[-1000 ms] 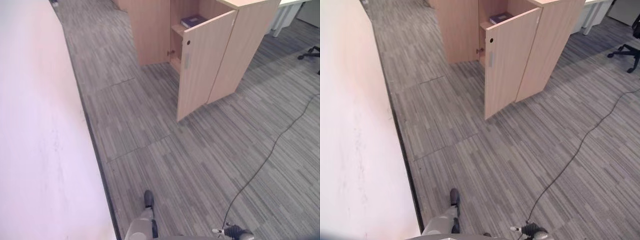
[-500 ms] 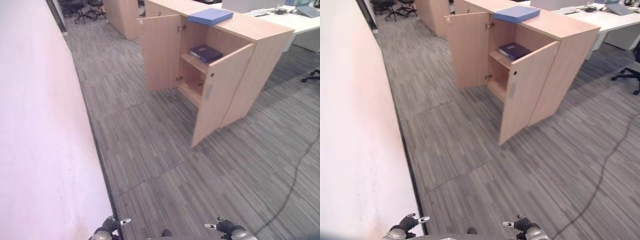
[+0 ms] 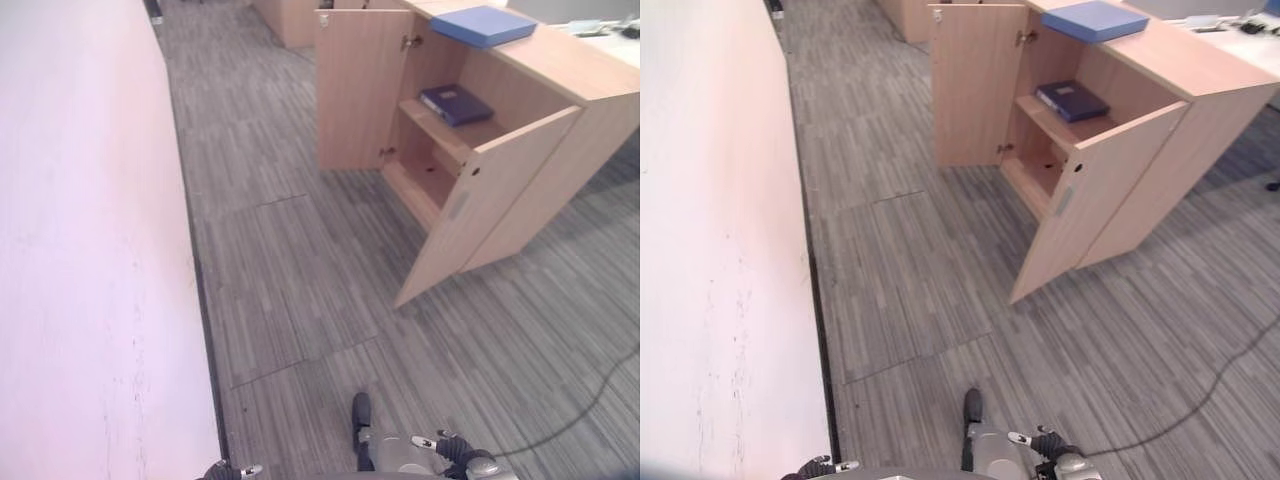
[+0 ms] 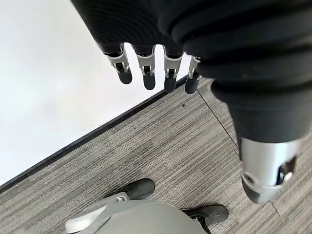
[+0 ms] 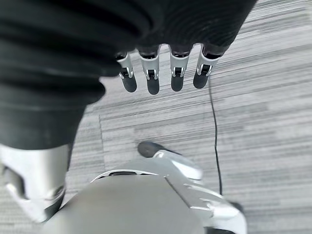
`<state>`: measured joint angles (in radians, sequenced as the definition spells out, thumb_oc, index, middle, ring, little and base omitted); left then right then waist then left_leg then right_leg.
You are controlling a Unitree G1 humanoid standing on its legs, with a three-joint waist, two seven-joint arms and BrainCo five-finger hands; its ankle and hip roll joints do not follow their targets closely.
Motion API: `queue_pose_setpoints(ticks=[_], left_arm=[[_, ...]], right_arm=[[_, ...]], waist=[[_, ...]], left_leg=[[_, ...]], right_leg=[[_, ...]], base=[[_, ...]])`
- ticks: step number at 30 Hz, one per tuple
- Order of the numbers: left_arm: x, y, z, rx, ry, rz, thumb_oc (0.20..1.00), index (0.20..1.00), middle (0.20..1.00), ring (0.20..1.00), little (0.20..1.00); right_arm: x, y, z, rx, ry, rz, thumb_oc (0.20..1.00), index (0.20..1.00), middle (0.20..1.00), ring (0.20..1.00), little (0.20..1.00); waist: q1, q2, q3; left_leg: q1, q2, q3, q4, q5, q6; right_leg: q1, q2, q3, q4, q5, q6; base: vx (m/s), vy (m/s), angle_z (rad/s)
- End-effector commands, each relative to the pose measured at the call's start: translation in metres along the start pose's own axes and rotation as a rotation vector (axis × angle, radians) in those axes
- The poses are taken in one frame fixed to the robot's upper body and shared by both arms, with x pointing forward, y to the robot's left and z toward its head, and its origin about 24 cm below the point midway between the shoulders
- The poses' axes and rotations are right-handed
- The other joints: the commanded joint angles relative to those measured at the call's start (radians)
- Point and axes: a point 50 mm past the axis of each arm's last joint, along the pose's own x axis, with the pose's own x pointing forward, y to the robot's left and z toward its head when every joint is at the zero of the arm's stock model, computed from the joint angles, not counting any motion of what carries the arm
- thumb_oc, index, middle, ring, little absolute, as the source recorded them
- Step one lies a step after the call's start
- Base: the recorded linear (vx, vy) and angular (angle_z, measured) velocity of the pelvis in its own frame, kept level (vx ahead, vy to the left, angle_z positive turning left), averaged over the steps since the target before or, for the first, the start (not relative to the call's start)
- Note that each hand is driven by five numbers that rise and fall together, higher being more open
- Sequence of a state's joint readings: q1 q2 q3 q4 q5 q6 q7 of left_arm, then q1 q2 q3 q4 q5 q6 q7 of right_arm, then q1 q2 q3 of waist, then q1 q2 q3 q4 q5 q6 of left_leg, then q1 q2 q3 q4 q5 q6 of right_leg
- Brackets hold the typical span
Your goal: Put the empty folder in the office cabinet
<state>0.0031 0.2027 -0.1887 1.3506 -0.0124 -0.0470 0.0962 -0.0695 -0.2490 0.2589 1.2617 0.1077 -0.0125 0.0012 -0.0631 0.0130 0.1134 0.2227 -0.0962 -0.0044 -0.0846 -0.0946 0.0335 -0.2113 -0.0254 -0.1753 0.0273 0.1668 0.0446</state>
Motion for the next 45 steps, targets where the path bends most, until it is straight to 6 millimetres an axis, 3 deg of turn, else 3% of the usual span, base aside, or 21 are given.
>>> queue_pose_setpoints(ticks=[1,4,7,8,9,10,11,12,14,16,18,19,20,22,24,29,34,38,40,42,45], left_arm=[[-0.001,0.009,-0.009,-0.024,0.026,0.029,1.0,1.0,1.0,1.0,1.0],[-0.001,0.008,-0.01,-0.043,0.032,0.026,1.0,1.0,1.0,1.0,1.0],[0.001,0.009,0.001,-0.007,-0.009,0.018,1.0,1.0,1.0,1.0,1.0],[0.002,0.013,0.016,0.019,-0.064,0.035,1.0,1.0,1.0,1.0,1.0],[0.002,0.013,0.016,0.019,-0.064,0.035,1.0,1.0,1.0,1.0,1.0],[0.002,0.016,0.045,0.061,-0.165,0.055,1.0,1.0,1.0,1.0,1.0],[0.001,0.016,0.053,0.112,-0.197,0.058,1.0,1.0,1.0,1.0,1.0],[0.001,0.015,0.06,0.154,-0.229,0.059,1.0,1.0,1.0,1.0,1.0],[0.001,0.016,0.052,0.115,-0.2,0.069,1.0,1.0,1.0,1.0,1.0],[0.002,0.016,0.033,0.017,-0.121,0.08,1.0,1.0,1.0,1.0,1.0],[0.001,0.015,0.01,-0.089,-0.028,0.087,1.0,1.0,1.0,1.0,1.0],[0.0,0.012,-0.006,-0.121,0.025,0.077,1.0,1.0,1.0,1.0,1.0],[-0.003,0.007,-0.022,-0.142,0.077,0.07,1.0,1.0,1.0,1.0,1.0],[-0.004,0.008,-0.03,-0.157,0.1,0.072,1.0,1.0,1.0,1.0,1.0],[-0.003,0.014,-0.025,-0.215,0.08,0.091,1.0,1.0,1.0,1.0,1.0],[-0.001,0.021,-0.009,-0.208,0.018,0.103,1.0,1.0,1.0,1.0,1.0],[0.001,0.026,0.015,-0.113,-0.067,0.088,1.0,1.0,1.0,1.0,1.0],[0.002,0.028,0.019,-0.052,-0.08,0.075,1.0,1.0,1.0,1.0,1.0],[0.001,0.029,0.014,-0.024,-0.062,0.08,1.0,1.0,1.0,1.0,1.0],[0.001,0.028,0.013,-0.024,-0.057,0.077,1.0,1.0,1.0,1.0,1.0],[0.001,0.024,0.001,-0.034,-0.016,0.073,1.0,1.0,1.0,1.0,1.0]], right_arm=[[0.0,0.0,-0.009,-0.047,0.054,0.016,1.0,1.0,1.0,1.0,1.0],[-0.002,-0.002,-0.018,-0.034,0.078,0.012,1.0,1.0,1.0,1.0,1.0],[-0.002,0.0,-0.019,-0.017,0.076,0.022,1.0,1.0,1.0,1.0,1.0],[-0.002,0.002,-0.019,-0.025,0.076,0.03,1.0,1.0,1.0,1.0,1.0],[-0.002,0.002,-0.019,-0.025,0.076,0.03,1.0,1.0,1.0,1.0,1.0],[-0.001,0.0,-0.016,-0.053,0.07,0.025,1.0,1.0,1.0,1.0,1.0],[-0.002,-0.002,-0.017,-0.075,0.079,0.018,1.0,1.0,1.0,1.0,1.0],[-0.002,-0.005,-0.017,-0.087,0.085,0.008,1.0,1.0,1.0,1.0,1.0],[-0.003,-0.014,-0.023,-0.084,0.107,-0.024,1.0,1.0,1.0,1.0,1.0],[-0.004,-0.016,-0.026,-0.077,0.114,-0.034,1.0,1.0,1.0,1.0,1.0],[-0.006,-0.014,-0.037,-0.036,0.144,-0.039,1.0,1.0,1.0,1.0,1.0],[-0.007,-0.013,-0.042,-0.018,0.156,-0.034,1.0,1.0,1.0,1.0,1.0],[-0.009,-0.008,-0.052,-0.03,0.186,-0.016,1.0,1.0,1.0,1.0,1.0],[-0.01,-0.006,-0.057,-0.038,0.206,-0.008,1.0,1.0,1.0,1.0,1.0],[-0.016,-0.015,-0.073,-0.041,0.264,-0.015,1.0,1.0,1.0,1.0,1.0],[-0.015,-0.027,-0.069,-0.067,0.254,-0.035,1.0,1.0,1.0,1.0,1.0],[-0.012,-0.038,-0.054,-0.116,0.204,-0.041,1.0,1.0,1.0,1.0,1.0],[-0.011,-0.044,-0.045,-0.162,0.18,-0.046,1.0,1.0,1.0,1.0,1.0],[0.0,-0.019,-0.001,-0.206,0.038,-0.001,1.0,1.0,1.0,1.0,1.0],[0.001,-0.013,0.005,-0.216,0.019,0.015,1.0,1.0,1.0,1.0,1.0],[0.002,0.002,0.02,-0.208,-0.034,0.053,1.0,1.0,1.0,1.0,1.0]], waist=[[0.019,-0.043,-0.017],[0.022,-0.039,-0.026],[0.017,-0.058,-0.018],[0.024,-0.081,-0.006],[0.022,-0.079,-0.008],[0.038,-0.106,0.033],[0.042,-0.101,0.04],[0.046,-0.107,0.046],[0.061,-0.104,0.043],[0.079,-0.071,0.035],[0.084,-0.059,0.031],[0.085,-0.05,0.015],[0.086,-0.033,-0.007],[0.09,-0.026,-0.03],[0.088,-0.026,-0.056],[0.089,-0.031,-0.069],[0.083,-0.028,-0.056],[0.078,-0.027,-0.029],[0.092,-0.017,-0.012],[0.096,-0.012,-0.009],[0.092,0.0,0.018]], left_leg=[[-0.057,0.055,0.06,-0.003,-0.019,-0.014],[-0.031,0.093,0.041,-0.003,-0.02,-0.03],[-0.068,0.156,0.077,0.188,-0.019,-0.064],[-0.149,0.178,0.08,0.391,0.049,-0.067],[-0.156,0.18,0.078,0.4,0.045,-0.068],[-0.314,0.207,0.09,0.696,0.132,-0.044],[-0.347,0.227,0.1,0.733,0.123,-0.048],[-0.393,0.237,0.12,0.725,0.132,-0.036],[-0.427,0.2,0.11,0.419,0.122,-0.044],[-0.445,0.198,0.077,0.111,0.262,-0.087],[-0.477,0.211,0.135,-0.003,0.299,-0.107],[-0.466,0.221,0.149,-0.003,0.27,-0.104],[-0.44,0.225,0.147,-0.003,0.304,-0.114],[-0.424,0.216,0.149,-0.003,0.306,-0.112],[-0.388,0.17,0.164,-0.003,0.263,-0.082],[-0.35,0.112,0.185,-0.003,0.203,-0.042],[-0.268,0.022,0.199,-0.003,0.119,0.019],[-0.212,-0.01,0.194,-0.003,0.07,0.042],[-0.18,0.001,0.205,-0.003,0.045,0.046],[-0.174,0.01,0.207,-0.003,0.042,0.042],[-0.155,0.038,0.179,-0.003,0.055,0.025]], right_leg=[[0.073,-0.038,0.036,-0.068,0.014,0.101],[0.091,-0.011,0.031,-0.048,-0.028,0.078],[0.151,0.014,0.03,-0.023,-0.096,0.037],[0.19,0.021,0.037,-0.025,-0.117,0.011],[0.187,0.022,0.035,-0.024,-0.117,0.01],[0.226,0.032,0.033,-0.021,-0.143,-0.029],[0.25,0.042,0.035,-0.025,-0.162,-0.032],[0.25,0.032,0.034,-0.025,-0.159,-0.037],[0.276,0.006,0.048,-0.039,-0.178,-0.016],[0.313,0.022,0.038,-0.052,-0.198,-0.01],[0.359,0.023,0.027,-0.064,-0.22,-0.006],[0.374,0.026,0.029,-0.067,-0.228,0.004],[0.398,0.025,0.03,-0.07,-0.249,0.008],[0.409,0.006,0.025,-0.072,-0.261,0.016],[0.411,-0.056,0.029,-0.059,-0.258,0.054],[0.381,-0.132,0.031,0.018,-0.212,0.102],[0.289,-0.262,-0.008,0.291,-0.026,0.123],[0.257,-0.337,-0.059,0.467,0.036,0.116],[0.208,-0.381,-0.15,0.549,-0.003,0.114],[0.201,-0.375,-0.181,0.514,-0.028,0.108],[0.14,-0.246,-0.179,0.372,-0.139,0.087]], base=[[0.22,-0.211,0.52],[0.21,-0.2,0.32],[0.26,-0.353,0.09],[0.13,-0.245,0.17],[0.13,-0.425,-0.05],[0.11,-0.289,-0.06],[0.09,-0.315,-0.12],[0.16,-0.046,-0.08],[0.26,0.104,-0.4],[0.33,0.156,-0.56],[0.39,0.167,0.14],[0.5,0.26,0.17],[0.41,0.251,0.08],[0.36,0.253,0.08],[0.44,0.414,0.58],[0.21,0.262,0.12],[0.14,0.247,0.01],[0.13,0.205,-0.04],[0.15,0.155,0.16],[0.1,0.006,0.13],[0.1,-0.139,0.1]])
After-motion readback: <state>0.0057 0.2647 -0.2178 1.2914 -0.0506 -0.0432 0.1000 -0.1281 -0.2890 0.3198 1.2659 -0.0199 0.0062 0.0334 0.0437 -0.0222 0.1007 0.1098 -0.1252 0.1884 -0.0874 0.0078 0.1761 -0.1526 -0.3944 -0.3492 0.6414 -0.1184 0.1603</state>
